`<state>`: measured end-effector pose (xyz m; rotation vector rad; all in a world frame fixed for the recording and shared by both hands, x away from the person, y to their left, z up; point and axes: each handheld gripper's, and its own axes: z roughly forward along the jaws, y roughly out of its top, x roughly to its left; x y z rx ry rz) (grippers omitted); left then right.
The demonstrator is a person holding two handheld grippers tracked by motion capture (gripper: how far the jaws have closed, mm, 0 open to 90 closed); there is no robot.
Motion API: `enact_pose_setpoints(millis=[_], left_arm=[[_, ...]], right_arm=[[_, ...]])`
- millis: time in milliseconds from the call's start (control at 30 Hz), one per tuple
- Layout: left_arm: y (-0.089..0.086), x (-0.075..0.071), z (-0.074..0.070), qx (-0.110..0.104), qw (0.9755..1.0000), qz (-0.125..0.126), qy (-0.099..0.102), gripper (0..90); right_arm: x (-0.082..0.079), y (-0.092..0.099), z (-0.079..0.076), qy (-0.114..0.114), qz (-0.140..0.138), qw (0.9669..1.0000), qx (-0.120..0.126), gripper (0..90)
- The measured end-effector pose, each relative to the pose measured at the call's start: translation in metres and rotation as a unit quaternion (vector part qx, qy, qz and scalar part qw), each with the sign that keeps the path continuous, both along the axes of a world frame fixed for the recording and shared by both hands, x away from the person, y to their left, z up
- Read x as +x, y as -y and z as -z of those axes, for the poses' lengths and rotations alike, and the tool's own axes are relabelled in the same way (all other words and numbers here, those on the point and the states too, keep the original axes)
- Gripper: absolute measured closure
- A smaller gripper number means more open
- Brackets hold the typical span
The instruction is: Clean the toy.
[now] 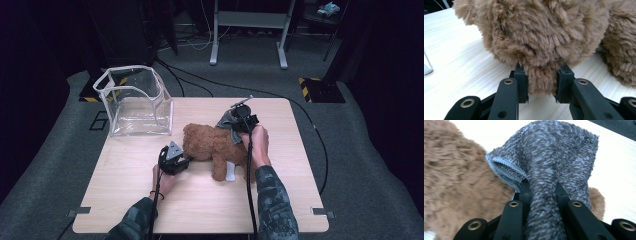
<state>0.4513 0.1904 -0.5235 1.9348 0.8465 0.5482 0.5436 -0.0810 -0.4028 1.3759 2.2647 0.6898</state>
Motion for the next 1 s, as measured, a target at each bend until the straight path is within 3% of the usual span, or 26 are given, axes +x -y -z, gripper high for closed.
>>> enact_pose_setpoints(millis=[367, 733, 867, 933, 1000], left_arm=[[0.000, 0.000, 0.000, 0.000, 1.0000, -0.002, 0.000, 69.0], [0.000, 0.000, 0.000, 0.003, 1.0000, 0.000, -0.003, 69.0], [0.000, 0.000, 0.000, 0.003, 1.0000, 0.000, -0.003, 69.1], [0.000, 0.000, 0.000, 0.003, 1.0000, 0.000, -0.003, 69.0], [0.000, 0.000, 0.000, 0.003, 1.0000, 0.000, -0.004, 69.1]], right_arm=[[0.002, 0.037, 0.012, -0.016, 0.048, 0.9987, 0.007, 75.4], [0.004, 0.078, 0.050, -0.053, 0.101, 0.9935, 0.002, 75.5], [0.005, 0.089, 0.046, -0.048, 0.127, 0.9900, -0.040, 75.6], [0.003, 0.092, 0.036, -0.033, 0.128, 0.9907, -0.032, 75.5], [0.000, 0.091, 0.024, -0.012, 0.128, 0.9917, -0.005, 75.5]])
